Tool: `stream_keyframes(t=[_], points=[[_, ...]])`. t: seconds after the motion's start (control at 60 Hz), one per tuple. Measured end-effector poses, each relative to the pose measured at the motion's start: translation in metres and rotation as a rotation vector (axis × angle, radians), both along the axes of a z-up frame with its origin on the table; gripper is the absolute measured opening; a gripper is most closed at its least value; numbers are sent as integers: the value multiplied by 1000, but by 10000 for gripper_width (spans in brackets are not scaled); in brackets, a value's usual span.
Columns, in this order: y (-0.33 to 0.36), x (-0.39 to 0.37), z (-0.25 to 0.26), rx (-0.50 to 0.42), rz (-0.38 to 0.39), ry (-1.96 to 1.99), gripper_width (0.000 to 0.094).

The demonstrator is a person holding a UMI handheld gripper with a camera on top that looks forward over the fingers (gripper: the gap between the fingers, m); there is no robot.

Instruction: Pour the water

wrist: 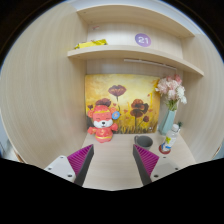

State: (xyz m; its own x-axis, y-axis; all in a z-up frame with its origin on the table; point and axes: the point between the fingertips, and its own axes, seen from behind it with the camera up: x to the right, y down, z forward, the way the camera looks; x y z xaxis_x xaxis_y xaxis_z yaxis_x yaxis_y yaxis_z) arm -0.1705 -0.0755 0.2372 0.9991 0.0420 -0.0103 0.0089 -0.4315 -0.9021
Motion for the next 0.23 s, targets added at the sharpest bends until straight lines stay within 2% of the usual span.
stream_keyframes(t=[0.233], points=[[0,-9,23,34,-6,11,805]])
